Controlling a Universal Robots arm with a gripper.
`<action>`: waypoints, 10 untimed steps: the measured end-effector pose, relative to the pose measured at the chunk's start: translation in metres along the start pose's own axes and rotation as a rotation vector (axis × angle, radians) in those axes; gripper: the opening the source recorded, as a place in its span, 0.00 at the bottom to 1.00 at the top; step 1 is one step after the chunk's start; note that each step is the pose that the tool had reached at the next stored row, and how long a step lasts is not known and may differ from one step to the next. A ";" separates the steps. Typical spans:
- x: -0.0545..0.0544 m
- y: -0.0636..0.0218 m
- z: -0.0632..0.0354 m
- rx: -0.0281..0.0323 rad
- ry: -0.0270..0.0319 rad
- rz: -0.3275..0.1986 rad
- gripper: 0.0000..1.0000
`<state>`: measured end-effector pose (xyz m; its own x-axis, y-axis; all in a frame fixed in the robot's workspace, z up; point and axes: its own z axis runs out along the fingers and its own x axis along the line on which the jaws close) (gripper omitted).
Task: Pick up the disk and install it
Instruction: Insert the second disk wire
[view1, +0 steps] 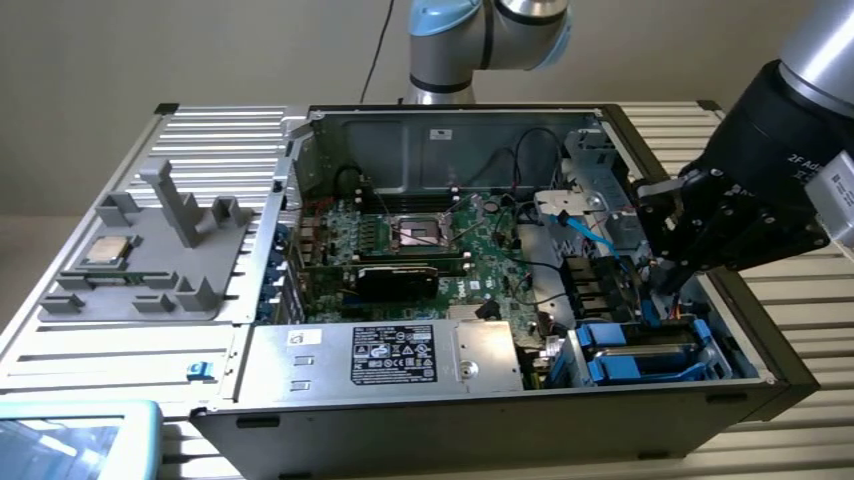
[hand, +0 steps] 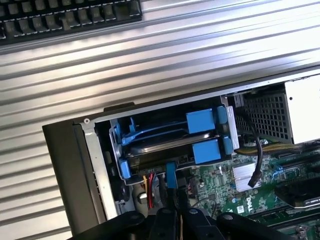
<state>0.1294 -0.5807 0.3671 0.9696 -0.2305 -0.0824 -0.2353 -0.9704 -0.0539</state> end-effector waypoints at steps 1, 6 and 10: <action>-0.003 0.0011 0.0010 0.0000 -0.0001 -0.001 0.11; -0.004 0.0016 0.0014 -0.0009 -0.0003 -0.012 0.11; -0.004 0.0017 0.0025 -0.0067 -0.0038 -0.083 0.11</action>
<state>0.1246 -0.5811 0.3649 0.9854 -0.1491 -0.0817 -0.1538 -0.9866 -0.0540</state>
